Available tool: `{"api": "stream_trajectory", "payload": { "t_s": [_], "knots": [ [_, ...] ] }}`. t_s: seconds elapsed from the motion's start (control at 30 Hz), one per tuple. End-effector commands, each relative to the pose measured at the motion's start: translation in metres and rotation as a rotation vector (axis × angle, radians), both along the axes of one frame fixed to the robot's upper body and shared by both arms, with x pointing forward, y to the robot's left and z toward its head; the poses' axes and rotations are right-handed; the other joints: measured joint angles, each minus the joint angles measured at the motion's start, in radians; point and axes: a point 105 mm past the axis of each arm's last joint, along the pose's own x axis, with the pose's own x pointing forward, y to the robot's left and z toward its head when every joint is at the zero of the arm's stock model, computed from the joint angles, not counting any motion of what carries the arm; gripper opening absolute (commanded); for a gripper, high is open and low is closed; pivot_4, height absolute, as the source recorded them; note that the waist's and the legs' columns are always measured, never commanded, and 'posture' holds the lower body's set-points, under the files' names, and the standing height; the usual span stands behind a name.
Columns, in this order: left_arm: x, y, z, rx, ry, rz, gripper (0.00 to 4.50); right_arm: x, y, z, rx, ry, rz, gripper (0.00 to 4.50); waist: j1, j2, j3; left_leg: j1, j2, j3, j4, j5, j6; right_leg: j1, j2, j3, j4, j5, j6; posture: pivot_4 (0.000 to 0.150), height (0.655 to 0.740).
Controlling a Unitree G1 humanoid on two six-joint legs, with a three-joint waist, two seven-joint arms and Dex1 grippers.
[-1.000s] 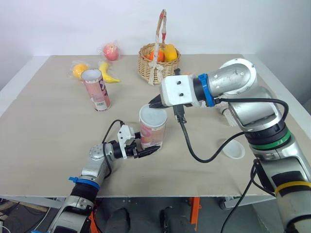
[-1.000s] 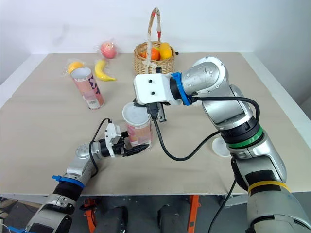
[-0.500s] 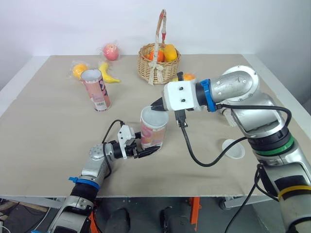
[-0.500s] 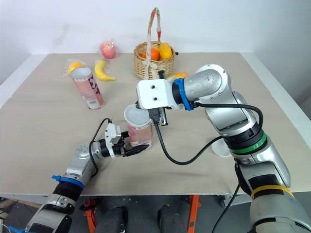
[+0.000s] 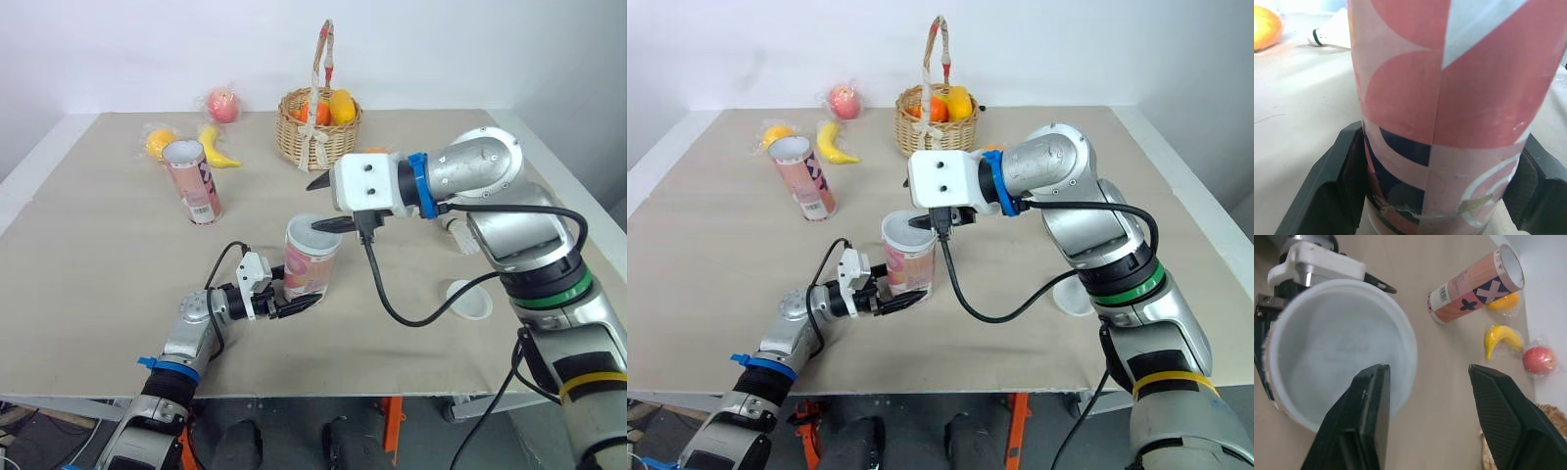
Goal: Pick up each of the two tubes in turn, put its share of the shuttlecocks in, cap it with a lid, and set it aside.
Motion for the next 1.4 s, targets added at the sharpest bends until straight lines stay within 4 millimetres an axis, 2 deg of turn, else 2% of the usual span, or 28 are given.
{"api": "stream_trajectory", "payload": {
  "t_s": [0.03,0.1,0.3,0.33,0.4,0.5,0.73,0.93,1.23,1.33,1.4],
  "knots": [
    [0.0,0.004,0.002,-0.011,-0.008,0.012,3.23,-0.004,-0.004,0.042,0.151,-0.008,0.013,2.89,0.0,0.0,0.0,0.0,0.0,0.0,0.0,0.0,0.0,0.0,0.0,0.0,0.0,0.0,0.0,0.15,0.74],
    [0.0,0.003,0.002,-0.011,-0.008,0.01,3.23,-0.012,-0.008,0.051,0.203,0.045,0.051,2.89,0.0,0.0,0.0,-0.001,0.0,0.0,0.0,0.0,0.0,0.0,0.0,0.0,0.0,0.0,0.0,0.15,0.74],
    [0.0,0.002,0.002,-0.009,-0.008,0.005,3.23,-0.015,-0.015,0.055,0.239,0.143,0.076,2.89,0.0,0.0,0.0,-0.001,0.0,0.0,0.0,-0.001,0.0,0.0,0.0,0.0,0.0,-0.001,-0.001,0.15,0.74],
    [0.0,0.002,0.002,-0.009,-0.008,0.005,3.23,-0.015,-0.015,0.054,0.234,0.149,0.079,2.36,0.0,0.0,0.0,-0.001,0.0,0.0,0.0,-0.001,0.0,0.0,0.0,0.0,0.0,-0.001,-0.001,0.15,0.74],
    [0.0,0.002,0.002,-0.007,-0.008,0.004,3.23,-0.017,-0.015,0.045,0.195,0.175,0.1,1.64,0.0,0.0,0.0,-0.001,0.0,0.0,0.0,-0.001,0.0,0.0,0.0,0.0,0.0,-0.001,0.0,0.15,0.74],
    [0.0,0.002,0.002,-0.006,-0.009,0.003,3.23,-0.017,-0.014,0.037,0.159,0.208,0.11,0.08,0.0,0.0,0.0,-0.001,0.0,0.0,0.0,-0.001,0.0,0.0,0.0,0.0,0.0,-0.001,0.0,0.15,0.74],
    [-0.001,0.002,0.001,-0.003,-0.01,0.002,3.23,-0.018,-0.005,0.026,0.094,0.243,0.168,0.03,0.0,0.0,0.0,-0.001,0.0,0.0,0.0,-0.001,0.0,0.0,0.0,0.0,0.0,-0.001,0.0,0.15,0.74],
    [-0.002,0.002,0.001,0.003,-0.011,0.0,3.23,-0.018,0.003,0.008,-0.023,0.293,0.193,0.03,0.0,0.0,0.0,-0.001,0.0,0.0,0.0,-0.001,0.0,0.0,0.0,0.0,0.0,-0.001,0.0,0.15,0.74],
    [-0.004,0.002,-0.002,0.005,-0.006,-0.001,3.23,-0.02,0.012,-0.006,-0.104,0.314,0.239,0.03,0.0,0.0,0.0,-0.001,0.0,0.0,0.0,-0.001,0.0,0.0,0.0,0.0,0.0,-0.001,0.0,0.15,0.74],
    [-0.005,0.002,-0.003,0.005,-0.003,-0.001,3.23,-0.02,0.013,-0.015,-0.145,0.309,0.236,0.03,0.0,0.0,0.0,-0.001,0.0,0.0,0.0,-0.001,0.0,0.0,0.0,0.0,0.0,-0.001,0.0,0.15,0.74],
    [-0.005,0.002,-0.003,0.006,-0.003,0.0,3.23,-0.013,0.011,-0.028,-0.213,0.271,0.203,0.03,0.0,0.001,0.0,0.0,0.0,0.0,0.0,-0.001,0.0,0.0,0.0,0.0,0.0,-0.001,0.0,0.15,0.74]
  ]
}}
